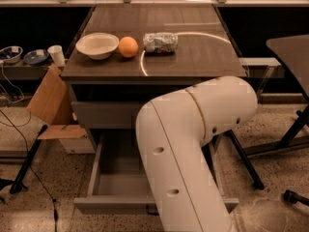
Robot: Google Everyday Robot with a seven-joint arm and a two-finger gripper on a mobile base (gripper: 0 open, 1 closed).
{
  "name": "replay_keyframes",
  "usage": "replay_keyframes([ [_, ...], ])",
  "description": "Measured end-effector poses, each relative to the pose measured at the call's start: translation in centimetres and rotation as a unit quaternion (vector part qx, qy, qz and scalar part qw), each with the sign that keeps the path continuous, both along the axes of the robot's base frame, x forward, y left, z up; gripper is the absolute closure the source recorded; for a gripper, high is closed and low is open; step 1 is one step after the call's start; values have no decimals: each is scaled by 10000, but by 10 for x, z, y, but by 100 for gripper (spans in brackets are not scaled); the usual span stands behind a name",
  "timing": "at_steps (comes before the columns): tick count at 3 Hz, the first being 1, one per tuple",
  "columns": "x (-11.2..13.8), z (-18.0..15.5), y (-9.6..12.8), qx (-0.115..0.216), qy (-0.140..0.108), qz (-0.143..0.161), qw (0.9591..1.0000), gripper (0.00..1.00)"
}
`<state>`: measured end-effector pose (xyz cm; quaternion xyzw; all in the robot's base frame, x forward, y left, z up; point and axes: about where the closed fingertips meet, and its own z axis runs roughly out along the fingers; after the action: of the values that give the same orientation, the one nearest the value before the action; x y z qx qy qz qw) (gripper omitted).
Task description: Pick coke can from middle drawer and place on counter
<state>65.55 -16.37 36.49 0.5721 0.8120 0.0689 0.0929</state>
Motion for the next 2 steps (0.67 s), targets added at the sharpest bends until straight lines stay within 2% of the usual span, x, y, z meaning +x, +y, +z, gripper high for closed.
replay_keyframes([
  [1,-3,4,-5,117,-49,-74,9999,49],
  [2,-12,12,-14,319,-81,-153,9993,80],
])
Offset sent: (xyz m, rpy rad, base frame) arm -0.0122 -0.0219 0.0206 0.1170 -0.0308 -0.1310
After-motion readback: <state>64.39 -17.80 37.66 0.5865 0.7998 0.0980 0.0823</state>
